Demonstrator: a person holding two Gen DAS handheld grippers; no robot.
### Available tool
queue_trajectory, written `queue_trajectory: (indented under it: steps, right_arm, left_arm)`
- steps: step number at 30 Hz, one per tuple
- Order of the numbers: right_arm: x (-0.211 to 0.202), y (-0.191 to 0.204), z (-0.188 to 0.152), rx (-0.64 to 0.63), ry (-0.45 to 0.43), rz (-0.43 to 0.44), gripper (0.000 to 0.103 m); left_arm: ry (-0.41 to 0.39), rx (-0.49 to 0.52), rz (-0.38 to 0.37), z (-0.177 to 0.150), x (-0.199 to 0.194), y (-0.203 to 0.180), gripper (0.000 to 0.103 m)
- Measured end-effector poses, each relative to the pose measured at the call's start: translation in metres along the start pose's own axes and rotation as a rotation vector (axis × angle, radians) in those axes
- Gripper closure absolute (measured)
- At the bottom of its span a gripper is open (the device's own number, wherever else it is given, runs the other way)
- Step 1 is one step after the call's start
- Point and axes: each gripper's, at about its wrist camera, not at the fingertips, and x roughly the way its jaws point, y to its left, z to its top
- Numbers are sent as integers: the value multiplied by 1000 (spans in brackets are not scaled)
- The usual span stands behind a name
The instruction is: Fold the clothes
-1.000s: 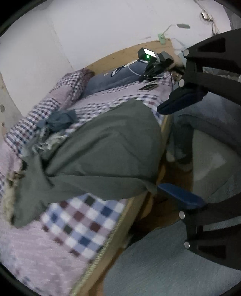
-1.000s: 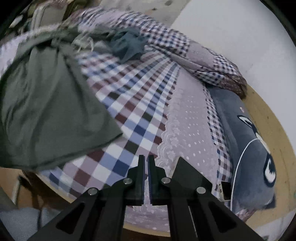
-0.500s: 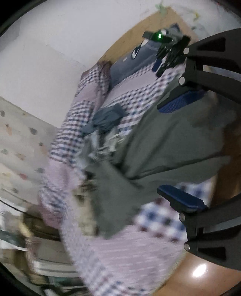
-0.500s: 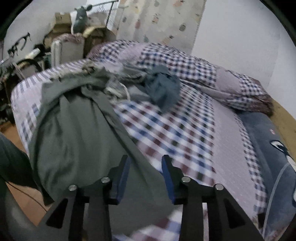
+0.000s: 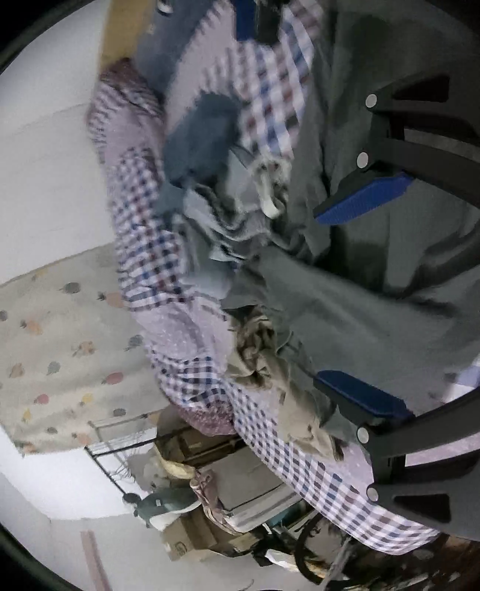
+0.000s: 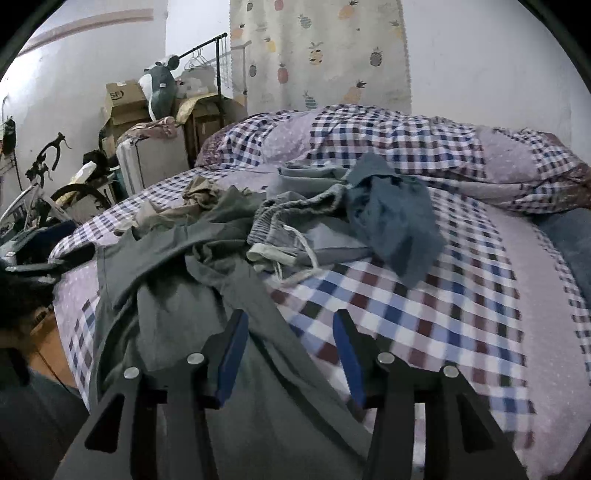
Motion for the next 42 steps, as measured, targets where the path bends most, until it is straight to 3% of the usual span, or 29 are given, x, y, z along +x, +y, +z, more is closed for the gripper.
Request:
queue_trajectory:
  steps: [6, 9, 11, 13, 19, 29, 30, 32, 35, 39, 42]
  right_arm:
    - [21, -15, -3, 108, -44, 68, 52]
    - [27, -19, -2, 127, -38, 88, 52]
    - [28, -18, -1, 122, -48, 89, 52]
    - [30, -17, -3, 125, -50, 94, 52]
    - [43, -15, -14, 135, -24, 88, 52]
    - [77, -12, -36, 161, 80, 83, 52]
    - [79, -12, -38, 161, 90, 80, 52]
    - [83, -12, -40, 163, 103, 76, 52]
    - [85, -13, -39, 166, 107, 78, 52]
    - [87, -8, -38, 153, 118, 75, 52]
    - [91, -2, -40, 129, 131, 65, 51]
  left_arm:
    - [89, 109, 58, -8, 59, -22, 25]
    - [138, 71, 70, -10, 81, -22, 59]
    - [153, -10, 29, -12, 85, -8, 92]
    - [165, -99, -18, -14, 88, 7, 98]
    - [50, -337, -57, -9, 58, 62, 100]
    - [-248, -855, 161, -43, -14, 198, 101]
    - [-249, -909, 206, -52, -18, 212, 101]
    - [-231, -1019, 313, -74, -23, 240, 101]
    - [-71, -1189, 429, -120, -10, 280, 101]
    - [152, -1423, 388, -183, 18, 317, 100]
    - [181, -1546, 302, -210, 24, 326, 97]
